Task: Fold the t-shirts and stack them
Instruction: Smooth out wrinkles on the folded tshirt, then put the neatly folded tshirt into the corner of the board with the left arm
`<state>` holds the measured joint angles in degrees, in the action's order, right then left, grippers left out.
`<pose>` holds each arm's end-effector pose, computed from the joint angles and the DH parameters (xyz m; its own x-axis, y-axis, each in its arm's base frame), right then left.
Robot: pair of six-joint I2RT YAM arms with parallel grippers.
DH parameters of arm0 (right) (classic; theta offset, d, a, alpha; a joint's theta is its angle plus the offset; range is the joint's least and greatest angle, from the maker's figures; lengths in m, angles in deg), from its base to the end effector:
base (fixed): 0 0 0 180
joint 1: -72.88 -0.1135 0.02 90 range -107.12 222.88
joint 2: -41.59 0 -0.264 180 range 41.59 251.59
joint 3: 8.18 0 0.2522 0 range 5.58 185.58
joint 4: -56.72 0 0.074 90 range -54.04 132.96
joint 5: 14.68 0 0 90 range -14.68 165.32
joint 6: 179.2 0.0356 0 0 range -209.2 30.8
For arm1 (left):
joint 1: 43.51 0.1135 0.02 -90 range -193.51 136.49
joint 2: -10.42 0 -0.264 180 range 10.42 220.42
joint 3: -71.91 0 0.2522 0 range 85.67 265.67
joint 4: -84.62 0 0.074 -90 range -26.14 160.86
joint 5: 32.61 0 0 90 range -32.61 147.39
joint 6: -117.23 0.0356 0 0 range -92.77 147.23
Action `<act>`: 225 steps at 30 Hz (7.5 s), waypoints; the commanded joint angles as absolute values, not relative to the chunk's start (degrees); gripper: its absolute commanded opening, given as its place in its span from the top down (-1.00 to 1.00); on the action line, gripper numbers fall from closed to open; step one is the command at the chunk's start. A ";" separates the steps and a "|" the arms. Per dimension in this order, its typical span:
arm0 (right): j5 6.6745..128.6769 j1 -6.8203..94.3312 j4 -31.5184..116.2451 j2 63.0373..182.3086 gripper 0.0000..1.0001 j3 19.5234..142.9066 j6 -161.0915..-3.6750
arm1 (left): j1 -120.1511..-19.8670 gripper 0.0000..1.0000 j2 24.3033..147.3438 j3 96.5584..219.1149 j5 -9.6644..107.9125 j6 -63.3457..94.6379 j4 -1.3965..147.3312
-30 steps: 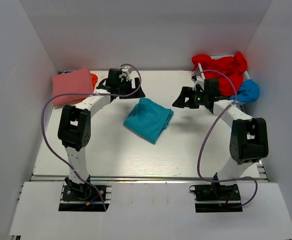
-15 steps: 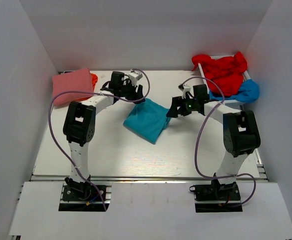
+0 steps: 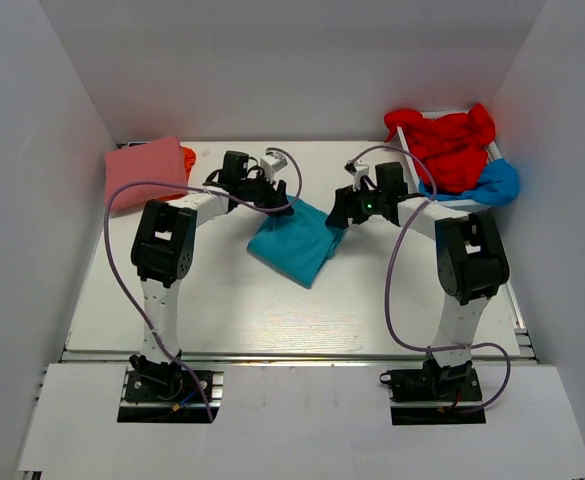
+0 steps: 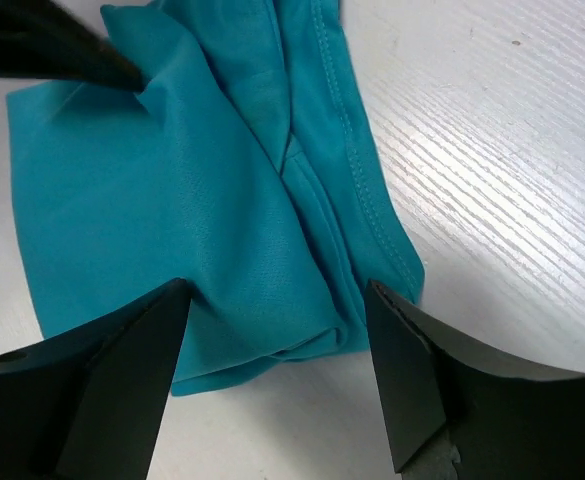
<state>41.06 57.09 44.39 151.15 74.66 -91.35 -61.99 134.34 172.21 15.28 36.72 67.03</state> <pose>0.3929 0.1319 0.1837 -0.5816 -0.1967 -0.7894 -0.6679 0.6694 0.3253 0.4419 -0.1729 0.1654 -0.4986 0.2956 -0.8148 0.8069 0.5018 -0.3117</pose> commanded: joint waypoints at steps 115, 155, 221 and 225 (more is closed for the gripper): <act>20.12 53.10 74.86 139.23 1.00 56.73 -62.04 | -72.69 1.00 59.52 113.34 68.28 2.70 72.09; 54.30 55.04 62.74 159.72 0.81 74.40 -60.18 | -61.80 0.12 120.09 152.46 56.00 9.38 73.95; 54.74 55.57 64.24 123.61 -0.80 51.55 -64.15 | -63.55 -1.00 116.06 163.99 44.29 9.21 53.64; 55.54 55.22 59.67 119.20 -0.80 49.88 -65.73 | -64.07 -1.00 117.29 160.29 42.71 7.90 56.01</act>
